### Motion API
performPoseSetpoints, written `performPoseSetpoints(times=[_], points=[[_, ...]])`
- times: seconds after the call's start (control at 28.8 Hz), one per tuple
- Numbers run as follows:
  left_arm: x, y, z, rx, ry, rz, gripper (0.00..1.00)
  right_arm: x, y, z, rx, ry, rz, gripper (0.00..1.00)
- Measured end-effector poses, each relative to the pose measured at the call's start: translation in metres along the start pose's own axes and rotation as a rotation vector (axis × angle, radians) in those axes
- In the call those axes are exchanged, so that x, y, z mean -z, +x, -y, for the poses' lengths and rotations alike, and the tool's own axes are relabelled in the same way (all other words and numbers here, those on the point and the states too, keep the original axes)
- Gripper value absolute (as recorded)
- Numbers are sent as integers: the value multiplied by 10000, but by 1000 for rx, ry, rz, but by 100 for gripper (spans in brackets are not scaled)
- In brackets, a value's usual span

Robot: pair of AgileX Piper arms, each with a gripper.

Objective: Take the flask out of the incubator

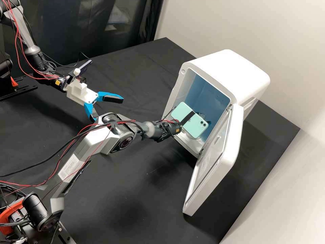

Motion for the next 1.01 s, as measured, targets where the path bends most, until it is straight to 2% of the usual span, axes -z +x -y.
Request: performPoseSetpoints(times=[0.83,0.94,1.01], points=[[9,0,-3,-3,-7,-10,100,-25,1,15,-15,-5,-1,0],[9,0,-3,-3,-7,-10,100,-55,-64,34,-26,11,-6,0],[9,0,-3,-3,-7,-10,100,-44,-117,24,-17,15,-8,0]])
